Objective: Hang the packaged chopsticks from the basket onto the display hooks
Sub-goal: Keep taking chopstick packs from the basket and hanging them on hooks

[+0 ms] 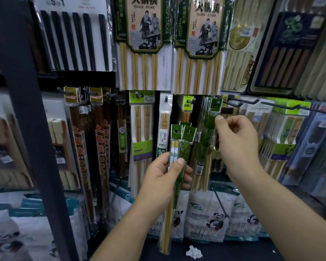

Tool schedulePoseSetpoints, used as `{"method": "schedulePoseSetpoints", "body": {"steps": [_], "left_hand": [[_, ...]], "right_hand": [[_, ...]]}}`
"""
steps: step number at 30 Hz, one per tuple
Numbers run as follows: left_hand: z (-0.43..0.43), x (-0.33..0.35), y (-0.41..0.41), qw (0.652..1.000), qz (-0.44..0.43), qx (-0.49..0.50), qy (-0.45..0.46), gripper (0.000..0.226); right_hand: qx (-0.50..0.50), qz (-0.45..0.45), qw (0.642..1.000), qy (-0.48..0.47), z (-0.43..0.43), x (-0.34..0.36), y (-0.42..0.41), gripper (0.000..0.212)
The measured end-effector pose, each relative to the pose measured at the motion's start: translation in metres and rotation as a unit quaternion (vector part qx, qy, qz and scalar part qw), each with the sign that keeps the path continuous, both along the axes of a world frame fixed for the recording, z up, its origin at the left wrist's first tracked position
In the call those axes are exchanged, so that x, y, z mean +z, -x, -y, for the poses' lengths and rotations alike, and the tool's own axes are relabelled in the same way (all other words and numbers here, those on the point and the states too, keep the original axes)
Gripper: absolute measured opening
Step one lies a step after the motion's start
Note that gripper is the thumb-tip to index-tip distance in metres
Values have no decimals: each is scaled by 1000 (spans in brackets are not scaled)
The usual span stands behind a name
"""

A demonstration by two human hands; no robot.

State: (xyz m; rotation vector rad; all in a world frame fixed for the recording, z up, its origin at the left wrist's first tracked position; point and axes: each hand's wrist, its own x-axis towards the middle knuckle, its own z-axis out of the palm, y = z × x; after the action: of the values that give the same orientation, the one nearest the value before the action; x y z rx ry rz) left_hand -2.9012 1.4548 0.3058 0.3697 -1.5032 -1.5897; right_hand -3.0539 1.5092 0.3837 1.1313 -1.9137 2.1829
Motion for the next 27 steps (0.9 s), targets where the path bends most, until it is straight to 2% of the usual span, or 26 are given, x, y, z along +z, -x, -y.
{"method": "schedulePoseSetpoints", "body": {"steps": [4, 8, 14, 19, 22, 24, 27], "left_hand": [[-1, 0, 3, 1000, -16, -5, -15, 19], [-1, -1, 5, 1000, -23, -13, -15, 21], [0, -4, 4, 999, -29, -16, -10, 19], [2, -5, 4, 1000, -7, 22, -9, 21], [4, -6, 3, 999, 14, 50, 16, 29], [5, -7, 3, 999, 9, 45, 1, 16], [3, -6, 3, 999, -12, 15, -28, 20]], "right_hand": [[124, -47, 989, -57, -7, -13, -24, 19], [210, -3, 975, -73, -9, -17, -37, 15], [198, 5, 976, -89, -10, -19, -35, 28], [160, 51, 983, -79, -10, -18, -25, 21], [151, 72, 985, -49, -10, -10, -18, 15], [133, 72, 988, -23, -11, -1, -15, 14], [90, 61, 994, -1, -10, 12, -8, 17]]}}
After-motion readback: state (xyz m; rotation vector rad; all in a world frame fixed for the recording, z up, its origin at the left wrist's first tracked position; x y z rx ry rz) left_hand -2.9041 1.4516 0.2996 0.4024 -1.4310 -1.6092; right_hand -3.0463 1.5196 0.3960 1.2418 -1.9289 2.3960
